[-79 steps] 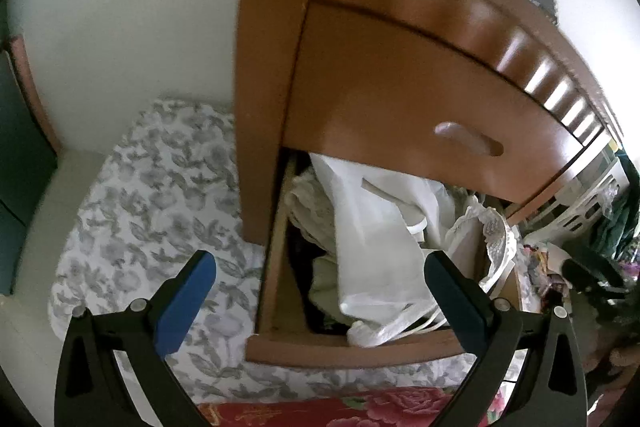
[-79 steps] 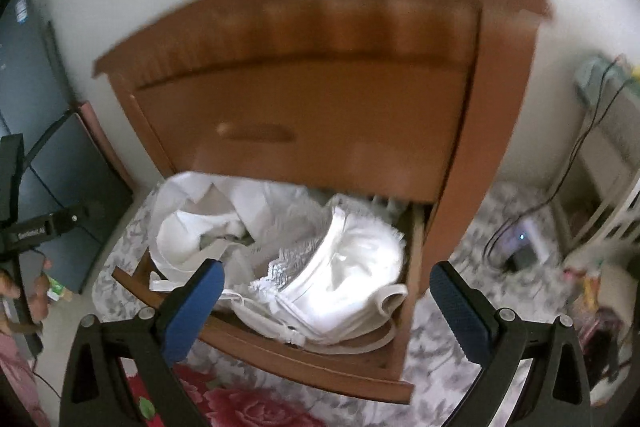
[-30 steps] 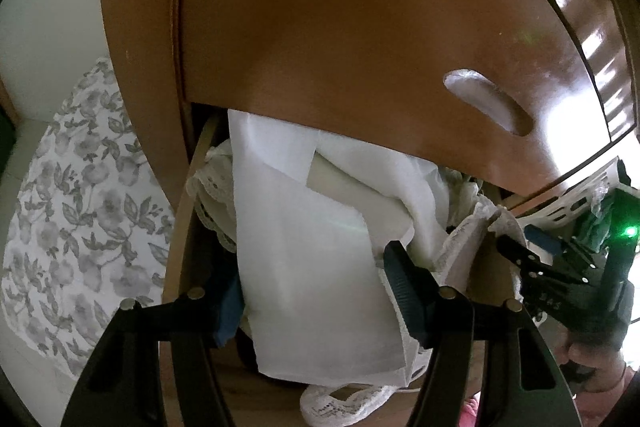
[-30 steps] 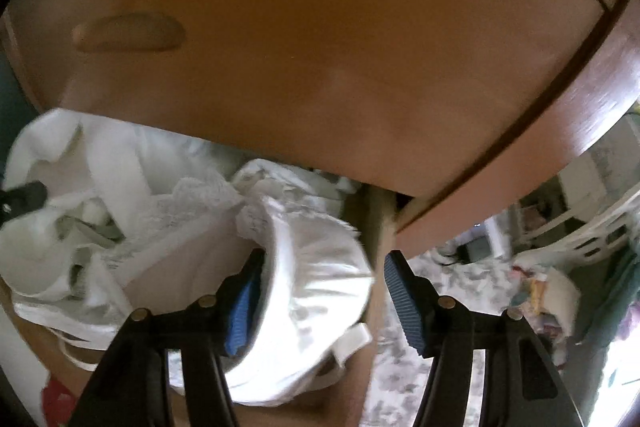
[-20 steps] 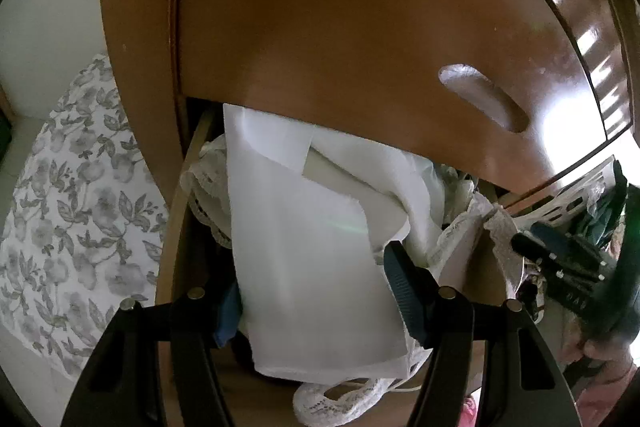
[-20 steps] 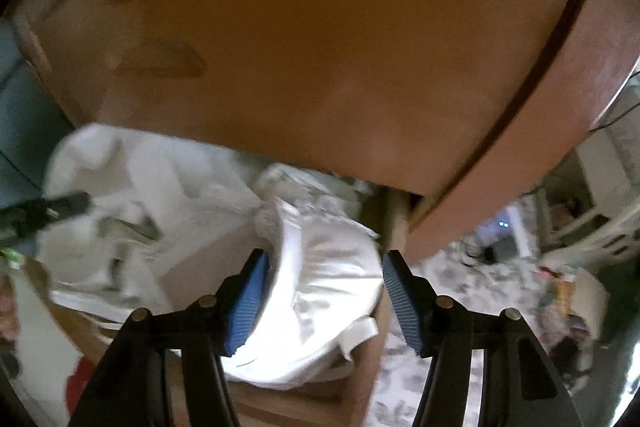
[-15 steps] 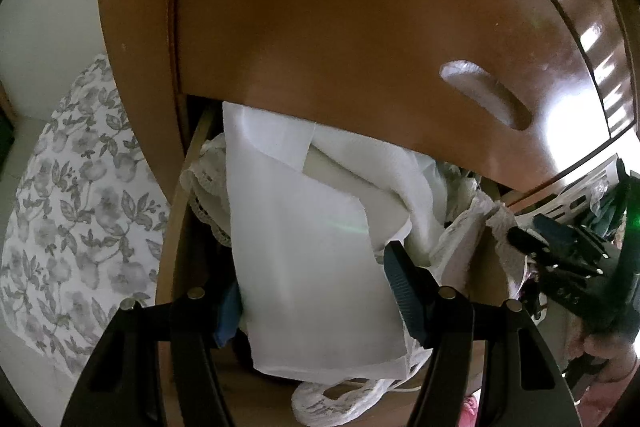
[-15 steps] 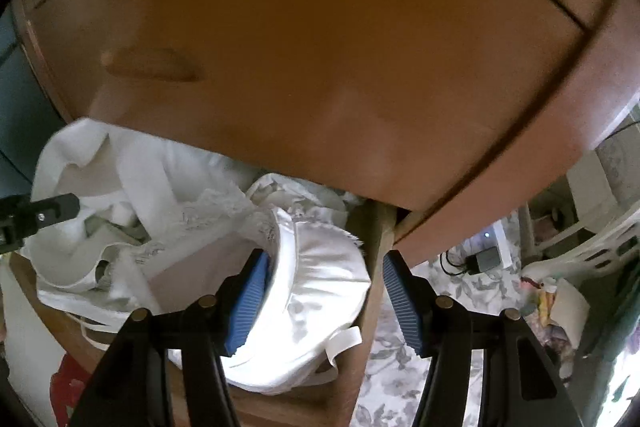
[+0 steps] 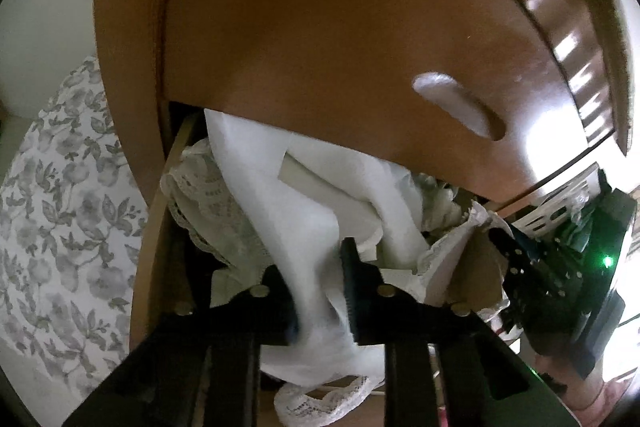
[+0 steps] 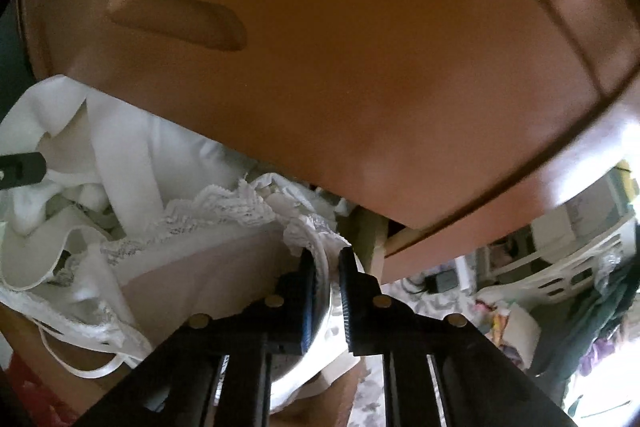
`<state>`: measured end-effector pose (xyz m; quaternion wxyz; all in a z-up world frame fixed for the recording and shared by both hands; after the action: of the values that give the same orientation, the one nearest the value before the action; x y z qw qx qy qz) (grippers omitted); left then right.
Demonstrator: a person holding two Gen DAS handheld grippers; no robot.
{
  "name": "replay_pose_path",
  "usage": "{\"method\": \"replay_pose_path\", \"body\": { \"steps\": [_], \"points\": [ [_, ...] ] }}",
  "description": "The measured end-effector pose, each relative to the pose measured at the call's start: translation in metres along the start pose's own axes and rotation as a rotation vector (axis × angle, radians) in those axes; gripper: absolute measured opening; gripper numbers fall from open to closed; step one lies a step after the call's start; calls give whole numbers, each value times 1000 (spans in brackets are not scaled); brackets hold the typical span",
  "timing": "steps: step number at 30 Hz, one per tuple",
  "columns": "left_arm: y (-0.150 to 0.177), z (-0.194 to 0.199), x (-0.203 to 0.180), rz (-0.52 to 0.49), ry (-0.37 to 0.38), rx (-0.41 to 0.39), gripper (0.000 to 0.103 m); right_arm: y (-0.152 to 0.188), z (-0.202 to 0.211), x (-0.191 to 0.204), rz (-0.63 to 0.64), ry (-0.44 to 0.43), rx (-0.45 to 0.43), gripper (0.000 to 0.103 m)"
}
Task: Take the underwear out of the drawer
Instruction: 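Lift the white cloth and white bra up out of the drawer with both tools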
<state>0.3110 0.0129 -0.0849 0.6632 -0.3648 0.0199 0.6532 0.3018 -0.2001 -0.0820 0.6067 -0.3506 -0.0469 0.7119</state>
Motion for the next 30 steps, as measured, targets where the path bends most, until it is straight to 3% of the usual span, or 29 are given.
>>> {"method": "replay_pose_path", "body": {
  "steps": [13, 27, 30],
  "points": [
    [3, 59, -6, -12, 41, -146, 4, 10, 92, -17, -69, 123, -277, 11],
    [5, 113, -39, -98, 152, -272, 1, 19, 155, -40, -132, 118, -370, 11],
    [9, 132, -58, -176, 163, -331, 0, 21, 152, -49, -136, 118, -378, 11]
  ]
}}
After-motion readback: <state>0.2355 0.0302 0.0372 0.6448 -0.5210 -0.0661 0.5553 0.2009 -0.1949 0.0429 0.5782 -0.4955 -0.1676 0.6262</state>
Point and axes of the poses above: each gripper's, at about its wrist camera, not at the fingertips, and z roughly against the way its jaws point, x to its left, y to its underside, the point moved 1 cm from there along -z, roughly the way its jaws point, and after that the axes turned 6 degrees about y, right-handed, at the moved point
